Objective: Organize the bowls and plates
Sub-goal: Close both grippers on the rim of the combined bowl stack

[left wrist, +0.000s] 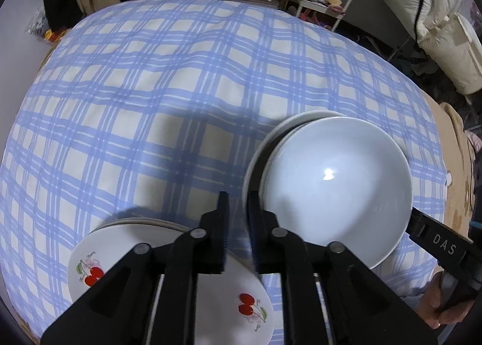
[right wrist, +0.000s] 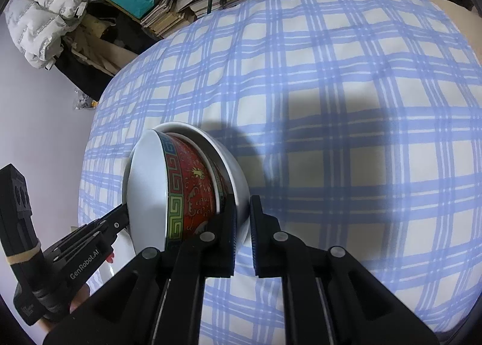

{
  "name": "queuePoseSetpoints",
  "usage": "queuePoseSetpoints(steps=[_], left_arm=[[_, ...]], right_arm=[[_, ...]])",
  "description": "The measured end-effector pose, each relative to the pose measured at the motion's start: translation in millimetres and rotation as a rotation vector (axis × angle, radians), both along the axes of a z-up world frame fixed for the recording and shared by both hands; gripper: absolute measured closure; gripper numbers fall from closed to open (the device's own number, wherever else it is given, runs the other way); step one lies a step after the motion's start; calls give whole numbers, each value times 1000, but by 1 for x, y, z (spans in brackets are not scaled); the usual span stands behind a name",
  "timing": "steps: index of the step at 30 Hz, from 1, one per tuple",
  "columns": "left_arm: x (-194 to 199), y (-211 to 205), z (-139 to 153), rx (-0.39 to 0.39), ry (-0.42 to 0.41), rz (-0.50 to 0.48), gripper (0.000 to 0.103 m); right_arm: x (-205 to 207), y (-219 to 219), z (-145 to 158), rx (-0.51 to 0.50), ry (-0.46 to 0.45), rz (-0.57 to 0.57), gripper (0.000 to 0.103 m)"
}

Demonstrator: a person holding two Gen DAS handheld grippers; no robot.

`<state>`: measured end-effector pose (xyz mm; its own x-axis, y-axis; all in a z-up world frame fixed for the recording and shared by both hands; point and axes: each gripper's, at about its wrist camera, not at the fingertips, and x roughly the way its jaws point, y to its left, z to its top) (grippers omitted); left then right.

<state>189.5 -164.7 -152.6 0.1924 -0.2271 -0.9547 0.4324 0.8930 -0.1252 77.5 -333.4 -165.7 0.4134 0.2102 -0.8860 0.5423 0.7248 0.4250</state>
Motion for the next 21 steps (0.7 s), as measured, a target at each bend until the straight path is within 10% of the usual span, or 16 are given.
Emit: queuePoseSetpoints(steps=[21], left_arm=[[7, -15, -1, 31, 64, 0, 100]], right_arm=[[7, 6, 5, -42, 4, -30, 91]])
